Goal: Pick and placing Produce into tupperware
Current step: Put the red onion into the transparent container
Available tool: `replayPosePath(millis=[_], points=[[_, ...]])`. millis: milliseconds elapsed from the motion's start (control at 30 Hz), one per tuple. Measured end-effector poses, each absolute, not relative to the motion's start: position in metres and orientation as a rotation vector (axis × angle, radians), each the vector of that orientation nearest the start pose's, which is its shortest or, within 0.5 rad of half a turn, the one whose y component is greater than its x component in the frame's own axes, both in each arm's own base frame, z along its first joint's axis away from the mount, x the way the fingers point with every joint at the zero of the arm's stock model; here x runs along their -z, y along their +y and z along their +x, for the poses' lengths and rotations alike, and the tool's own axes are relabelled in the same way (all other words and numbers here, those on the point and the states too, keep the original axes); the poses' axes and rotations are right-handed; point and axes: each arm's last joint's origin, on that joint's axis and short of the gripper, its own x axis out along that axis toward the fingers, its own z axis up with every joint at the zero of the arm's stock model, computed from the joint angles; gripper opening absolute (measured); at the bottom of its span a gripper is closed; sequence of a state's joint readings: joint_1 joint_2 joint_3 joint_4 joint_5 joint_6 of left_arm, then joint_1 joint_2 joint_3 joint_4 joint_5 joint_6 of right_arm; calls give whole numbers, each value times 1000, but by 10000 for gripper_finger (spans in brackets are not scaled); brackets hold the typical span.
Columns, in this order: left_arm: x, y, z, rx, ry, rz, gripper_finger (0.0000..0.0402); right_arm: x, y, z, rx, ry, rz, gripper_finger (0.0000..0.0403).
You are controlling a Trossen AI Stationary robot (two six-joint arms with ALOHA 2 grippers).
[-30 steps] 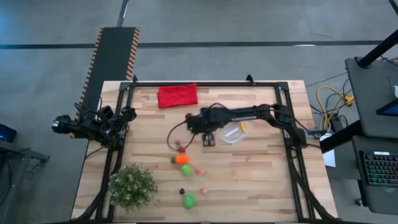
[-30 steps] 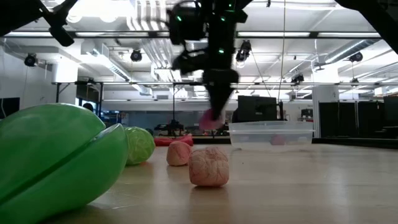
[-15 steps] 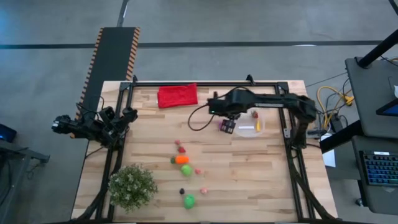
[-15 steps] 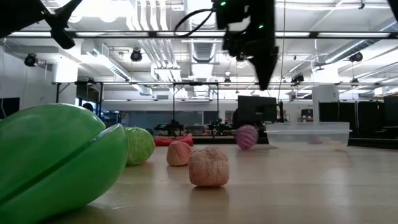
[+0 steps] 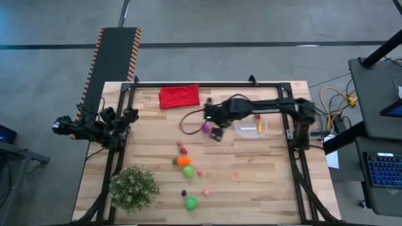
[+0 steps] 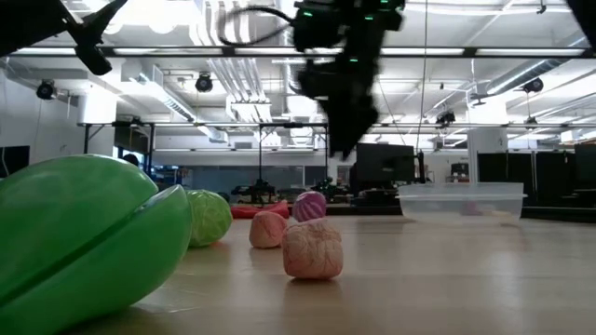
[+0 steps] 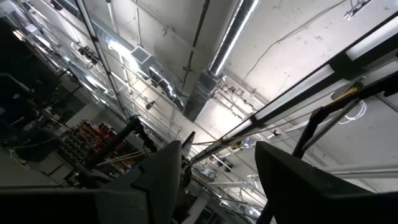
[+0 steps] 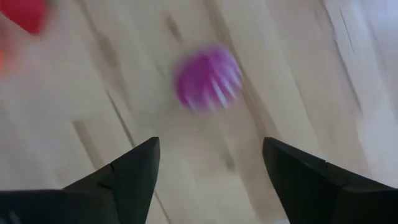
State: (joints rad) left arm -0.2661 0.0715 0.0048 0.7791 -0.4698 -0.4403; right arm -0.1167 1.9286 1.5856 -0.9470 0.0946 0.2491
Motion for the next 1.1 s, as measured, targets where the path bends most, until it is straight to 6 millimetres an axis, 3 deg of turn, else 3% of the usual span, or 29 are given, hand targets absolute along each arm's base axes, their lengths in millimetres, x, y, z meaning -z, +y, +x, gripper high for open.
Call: replayPosePath(millis=[167, 300, 467, 733, 1100], points=[[-229, -7, 75, -42, -733, -690, 192, -205, -55, 431, 283, 1406, 40, 307], [-229, -7, 75, -41, -735, -691, 192, -187, -61, 444, 270, 1519, -61, 333], [-229, -7, 75, -42, -728, -689, 192, -183, -60, 457, 230, 1478, -65, 354], [-229, -7, 75, -42, -725, -687, 192, -182, -65, 457, 239, 1452, -62, 357], [-228, -7, 76, -44, -722, -684, 192, -154, -63, 450, 243, 1476, -5, 344]])
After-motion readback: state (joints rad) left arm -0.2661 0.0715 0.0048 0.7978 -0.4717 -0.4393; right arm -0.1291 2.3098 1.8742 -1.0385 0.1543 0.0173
